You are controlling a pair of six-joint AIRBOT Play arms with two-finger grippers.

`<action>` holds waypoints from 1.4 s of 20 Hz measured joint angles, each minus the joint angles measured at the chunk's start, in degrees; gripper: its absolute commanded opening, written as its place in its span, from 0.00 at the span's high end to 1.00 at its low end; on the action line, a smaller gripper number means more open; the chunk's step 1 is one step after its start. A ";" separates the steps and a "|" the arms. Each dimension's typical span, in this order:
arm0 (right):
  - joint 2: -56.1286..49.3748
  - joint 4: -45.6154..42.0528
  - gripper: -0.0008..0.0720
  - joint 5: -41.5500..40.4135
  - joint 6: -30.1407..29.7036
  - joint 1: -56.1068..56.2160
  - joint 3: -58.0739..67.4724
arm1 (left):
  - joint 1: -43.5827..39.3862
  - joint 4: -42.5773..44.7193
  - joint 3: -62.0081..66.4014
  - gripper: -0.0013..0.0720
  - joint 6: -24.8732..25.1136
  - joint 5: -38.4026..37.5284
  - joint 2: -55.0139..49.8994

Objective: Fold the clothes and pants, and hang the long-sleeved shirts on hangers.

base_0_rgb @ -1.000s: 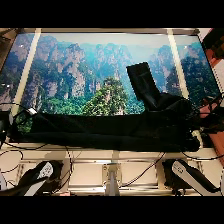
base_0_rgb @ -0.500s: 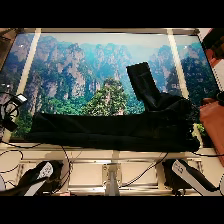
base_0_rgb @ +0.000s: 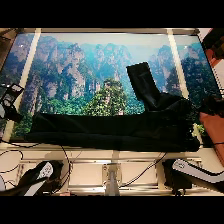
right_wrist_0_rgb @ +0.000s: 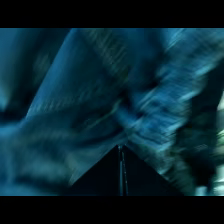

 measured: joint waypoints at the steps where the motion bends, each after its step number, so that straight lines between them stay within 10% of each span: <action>1: -0.70 1.46 0.91 2.10 -1.27 -0.24 -1.14 | 0.00 -1.77 0.00 0.94 -0.17 0.68 -0.02; 17: 1.01 -11.72 0.91 -9.09 -2.75 -5.27 -16.37 | -0.02 -11.26 0.02 0.94 -0.76 3.17 0.00; 18: 0.96 -12.13 0.84 -9.90 -2.78 -6.67 -16.28 | -0.02 -11.30 0.00 0.94 -0.76 3.17 0.00; 20: 0.66 -11.80 0.33 -10.84 -3.58 -8.94 -16.28 | -0.02 -12.00 0.02 0.94 -0.79 3.17 0.00; 28: -0.39 -9.97 0.39 -10.93 -5.81 -11.74 -12.20 | -0.07 -18.03 0.02 0.94 -0.79 3.17 -0.02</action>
